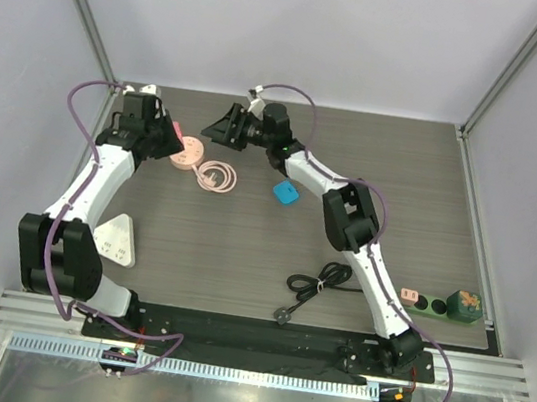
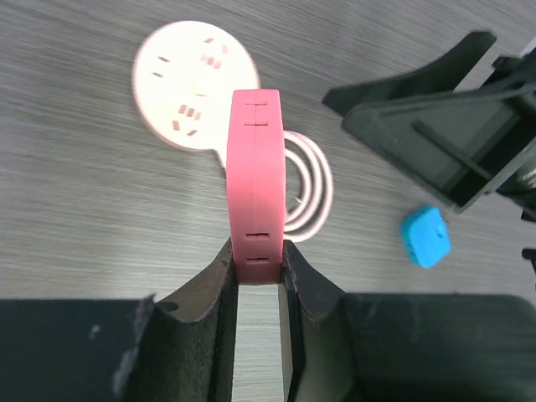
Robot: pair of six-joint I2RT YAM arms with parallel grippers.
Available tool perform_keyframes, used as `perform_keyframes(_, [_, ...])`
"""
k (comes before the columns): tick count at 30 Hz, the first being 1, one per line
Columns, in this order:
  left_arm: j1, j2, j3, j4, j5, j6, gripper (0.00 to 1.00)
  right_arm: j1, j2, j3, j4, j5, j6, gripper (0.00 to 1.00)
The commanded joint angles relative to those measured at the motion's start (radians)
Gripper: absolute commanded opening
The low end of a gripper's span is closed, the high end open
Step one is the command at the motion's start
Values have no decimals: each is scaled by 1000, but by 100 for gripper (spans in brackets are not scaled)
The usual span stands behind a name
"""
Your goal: Pull the plug off the socket
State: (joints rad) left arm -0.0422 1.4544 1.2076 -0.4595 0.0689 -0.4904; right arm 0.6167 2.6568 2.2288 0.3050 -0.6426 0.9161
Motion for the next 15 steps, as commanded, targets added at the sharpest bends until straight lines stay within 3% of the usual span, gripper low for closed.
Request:
perform_keyframes(1, [-24, 21, 7, 77, 141, -8, 0, -58, -112, -53, -14, -2, -49, 74])
perform_keyframes(8, [-183, 145, 36, 128, 327, -11, 0, -204, -311, -336, -3, 67, -141, 76])
perform_keyframes(15, [-301, 329, 63, 269, 529, -123, 0, -360, -477, -598, 49, 89, -171, 77])
